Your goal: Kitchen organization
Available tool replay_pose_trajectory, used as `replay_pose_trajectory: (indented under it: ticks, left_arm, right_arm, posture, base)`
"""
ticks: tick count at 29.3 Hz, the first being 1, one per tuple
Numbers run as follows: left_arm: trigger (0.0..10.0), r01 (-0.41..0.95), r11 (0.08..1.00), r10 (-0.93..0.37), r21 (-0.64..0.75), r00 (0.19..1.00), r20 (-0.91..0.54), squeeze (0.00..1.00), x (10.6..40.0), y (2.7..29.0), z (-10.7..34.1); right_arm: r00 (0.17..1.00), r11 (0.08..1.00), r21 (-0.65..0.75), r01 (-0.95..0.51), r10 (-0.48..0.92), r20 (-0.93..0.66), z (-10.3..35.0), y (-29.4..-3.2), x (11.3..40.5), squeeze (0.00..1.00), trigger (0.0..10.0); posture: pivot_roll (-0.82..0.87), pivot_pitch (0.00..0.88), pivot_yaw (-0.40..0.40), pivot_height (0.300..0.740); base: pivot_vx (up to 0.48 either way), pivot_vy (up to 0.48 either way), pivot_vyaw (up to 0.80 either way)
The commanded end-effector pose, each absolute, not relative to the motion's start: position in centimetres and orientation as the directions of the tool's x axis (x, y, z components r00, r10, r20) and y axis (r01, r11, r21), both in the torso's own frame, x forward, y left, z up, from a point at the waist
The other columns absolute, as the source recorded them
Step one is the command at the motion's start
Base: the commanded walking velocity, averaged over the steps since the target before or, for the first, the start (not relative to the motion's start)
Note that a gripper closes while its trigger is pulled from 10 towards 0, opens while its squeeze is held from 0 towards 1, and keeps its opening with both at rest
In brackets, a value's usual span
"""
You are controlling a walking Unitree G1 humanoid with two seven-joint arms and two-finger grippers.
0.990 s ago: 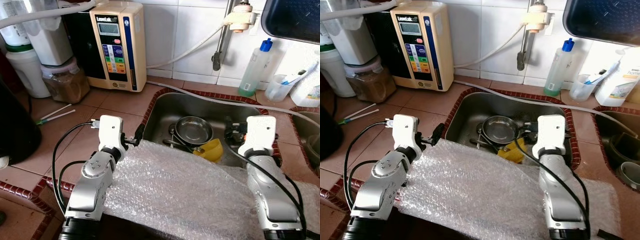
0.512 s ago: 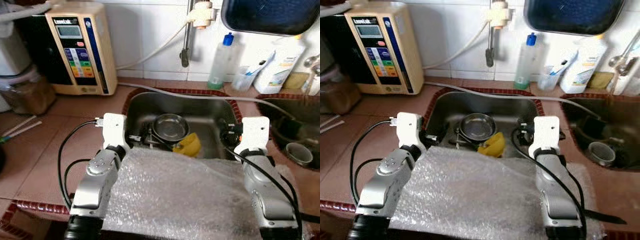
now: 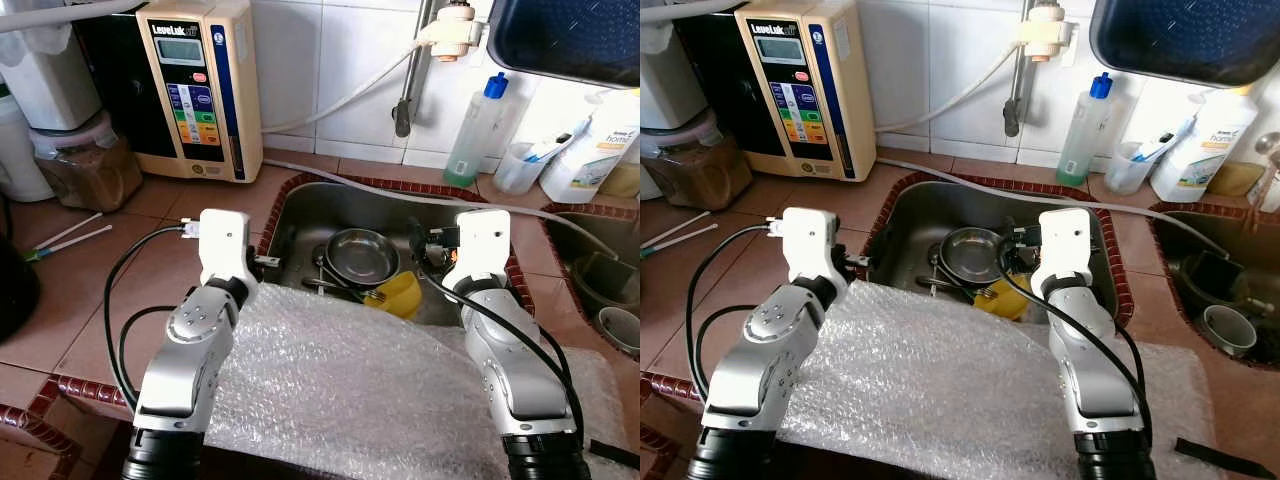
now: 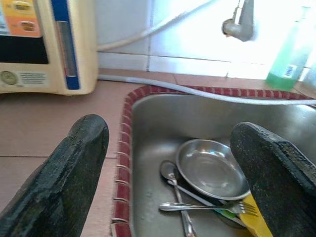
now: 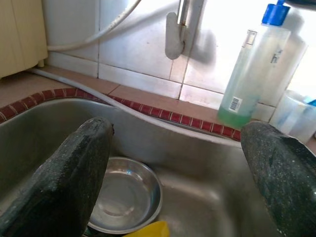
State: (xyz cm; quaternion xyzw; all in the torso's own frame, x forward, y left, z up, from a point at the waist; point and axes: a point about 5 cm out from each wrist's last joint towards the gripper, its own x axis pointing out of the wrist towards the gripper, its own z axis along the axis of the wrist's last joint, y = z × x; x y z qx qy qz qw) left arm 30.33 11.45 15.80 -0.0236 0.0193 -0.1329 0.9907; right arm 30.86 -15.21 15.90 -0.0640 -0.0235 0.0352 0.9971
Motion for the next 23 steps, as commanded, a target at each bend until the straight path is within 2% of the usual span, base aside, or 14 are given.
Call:
replay_pose_trajectory:
  ticks: [1,23]
  left_arm:
    - [10.0,0.261,0.965,-0.262,-0.039,0.964,-0.033,0.00,30.35,11.29,16.05]
    - [10.0,0.255,0.966,-0.257,-0.039,0.963,-0.076,0.00,30.31,11.10,15.88]
  right_arm:
    - [0.996,0.990,-0.124,-0.067,0.074,0.055,16.46,-15.19,30.88,0.00,10.0]
    - [0.997,0.991,-0.124,-0.049,0.056,0.051,16.51,-15.54,30.98,0.00,10.0]
  posture:
    - [-0.01,0.000,-0.011,0.740]
    - [-0.01,0.000,-0.001,0.740]
  base:
    - [0.000,0.000,0.00]
    - [-0.012,0.000,0.00]
